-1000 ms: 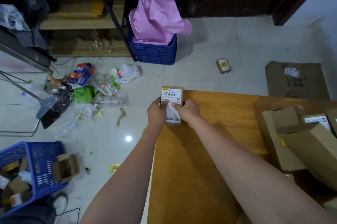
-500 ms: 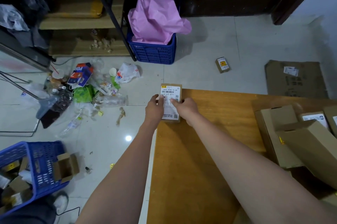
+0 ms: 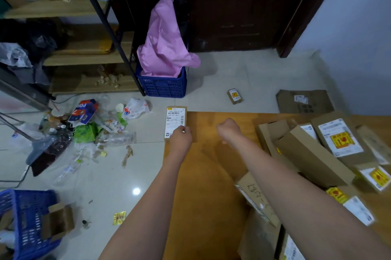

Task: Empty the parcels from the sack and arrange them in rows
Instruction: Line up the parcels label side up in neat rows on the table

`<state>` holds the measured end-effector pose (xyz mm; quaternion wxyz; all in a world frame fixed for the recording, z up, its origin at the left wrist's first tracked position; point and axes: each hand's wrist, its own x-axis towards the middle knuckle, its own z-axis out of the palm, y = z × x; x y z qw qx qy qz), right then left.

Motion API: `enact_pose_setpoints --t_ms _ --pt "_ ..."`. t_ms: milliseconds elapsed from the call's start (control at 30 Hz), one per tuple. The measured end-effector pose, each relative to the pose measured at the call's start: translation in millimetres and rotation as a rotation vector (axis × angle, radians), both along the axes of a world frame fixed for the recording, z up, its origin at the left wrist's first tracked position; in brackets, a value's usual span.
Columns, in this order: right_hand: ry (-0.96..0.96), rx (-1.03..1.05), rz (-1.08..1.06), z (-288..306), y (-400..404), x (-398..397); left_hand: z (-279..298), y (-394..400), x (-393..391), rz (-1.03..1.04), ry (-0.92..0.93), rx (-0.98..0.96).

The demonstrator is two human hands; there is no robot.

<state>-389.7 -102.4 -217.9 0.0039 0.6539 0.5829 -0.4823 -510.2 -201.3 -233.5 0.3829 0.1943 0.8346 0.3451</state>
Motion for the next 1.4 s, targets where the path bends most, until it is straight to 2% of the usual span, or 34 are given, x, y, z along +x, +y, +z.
enact_pose_setpoints --t_ms 133,200,400,533,667,833,933,1000,1067,1133,1233,1300,1400 --pt "-0.037 0.013 0.100 29.2 -15.2 42.0 19.7 -5.7 52.2 -0.075 -0.112 0.045" --pt "-0.117 0.039 0.204 40.4 -23.0 63.0 23.8 -9.9 74.9 -0.130 -0.136 0.044" --pt "-0.373 -0.023 0.498 62.1 -57.4 114.8 32.4 -25.1 130.4 -0.274 -0.319 -0.144" --pt "-0.506 -0.144 0.623 59.8 -83.4 133.0 36.3 -37.2 154.1 -0.280 -0.420 -0.206" --pt "-0.513 -0.103 0.748 60.4 -104.5 140.8 29.8 -46.4 163.8 -0.243 -0.426 -0.176" --pt "-0.351 -0.052 0.556 40.6 -98.1 151.1 28.9 -56.0 153.2 -0.188 -0.429 -0.119" --pt "-0.074 -0.047 0.357 47.8 -82.1 157.5 29.2 -65.0 138.3 -0.150 -0.460 -0.080" --pt "0.138 -0.119 0.222 55.8 -73.6 157.9 29.6 -73.4 130.3 -0.162 -0.507 -0.065" --pt "0.258 -0.195 0.187 57.8 -68.2 157.1 27.9 -78.5 124.4 -0.144 -0.605 0.006" --pt "0.323 -0.234 0.178 57.7 -66.9 155.6 30.3 -81.3 120.8 -0.093 -0.700 0.103" --pt "0.441 -0.303 0.089 50.6 -67.9 154.3 31.6 -80.4 114.6 -0.019 -0.651 0.196" --pt "0.479 -0.346 0.032 40.1 -68.9 154.5 29.4 -79.0 108.8 0.111 -0.622 0.249" --pt "0.444 -0.383 -0.066 27.4 -69.1 154.2 26.0 -77.9 97.2 0.342 -0.733 0.365"
